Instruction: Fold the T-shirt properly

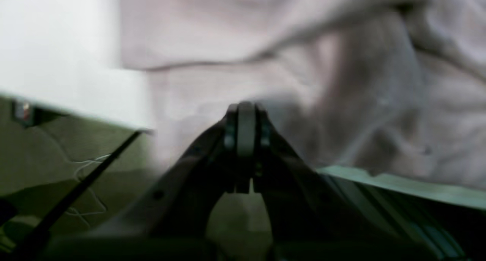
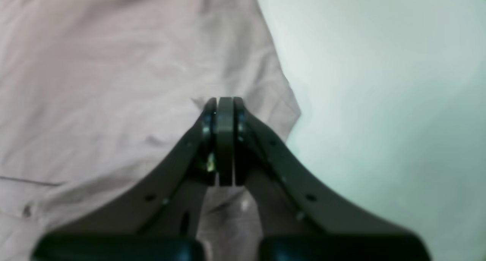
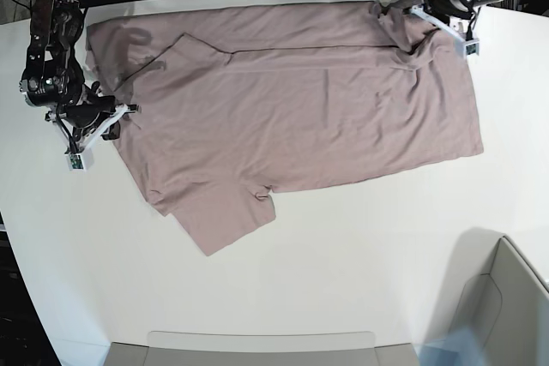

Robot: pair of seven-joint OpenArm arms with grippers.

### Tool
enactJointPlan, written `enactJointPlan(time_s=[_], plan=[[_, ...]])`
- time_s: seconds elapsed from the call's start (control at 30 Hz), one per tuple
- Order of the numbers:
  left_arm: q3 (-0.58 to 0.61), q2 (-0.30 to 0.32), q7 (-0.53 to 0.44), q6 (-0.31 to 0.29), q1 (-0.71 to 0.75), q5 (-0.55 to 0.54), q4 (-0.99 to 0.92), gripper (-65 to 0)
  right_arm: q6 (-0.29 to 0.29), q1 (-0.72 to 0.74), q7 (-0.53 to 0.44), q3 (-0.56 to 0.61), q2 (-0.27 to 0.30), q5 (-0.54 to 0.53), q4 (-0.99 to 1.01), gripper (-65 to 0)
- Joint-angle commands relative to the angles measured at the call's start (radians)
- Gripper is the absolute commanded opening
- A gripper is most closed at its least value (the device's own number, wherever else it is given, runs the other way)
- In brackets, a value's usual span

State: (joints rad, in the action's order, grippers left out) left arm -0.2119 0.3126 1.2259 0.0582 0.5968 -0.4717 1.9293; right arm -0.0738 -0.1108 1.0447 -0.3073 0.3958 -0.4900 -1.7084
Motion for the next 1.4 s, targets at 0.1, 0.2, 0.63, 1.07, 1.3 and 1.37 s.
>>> enactJointPlan(time_s=[0.1,0.2,0.63,1.07,1.3,1.37], plan=[[0.03,0.009,-0.019,0.001,-0.061,-0.005,-0.135,-65.0,0.002,0.015,-0.071,0.015,0.016,-0.003,0.009,-65.0],[0.03,0.046,-0.031,0.001,-0.085,-0.005,-0.218,-65.0,0.002,0.015,-0.073,0.023,0.016,-0.003,0.009,-65.0],[-0.036,0.082,-0.056,0.004,-0.065,-0.008,-0.139,-65.0,0.002,0.023,-0.073,0.024,0.013,-0.003,0.009,-65.0],[-0.045,0.032,0.004,0.009,-0.07,-0.005,0.045,-65.0,0.002,0.089,-0.076,0.152,0.015,-0.003,0.029,-65.0],[-0.152,0.036,0.027,0.004,-0.104,-0.005,0.038,-65.0,0.002,0.118,-0.076,0.173,0.015,-0.003,0.064,-65.0],[-0.163,0.036,0.028,0.002,-0.102,-0.005,0.034,-65.0,0.002,0.118,-0.076,0.173,0.013,-0.003,0.064,-65.0]])
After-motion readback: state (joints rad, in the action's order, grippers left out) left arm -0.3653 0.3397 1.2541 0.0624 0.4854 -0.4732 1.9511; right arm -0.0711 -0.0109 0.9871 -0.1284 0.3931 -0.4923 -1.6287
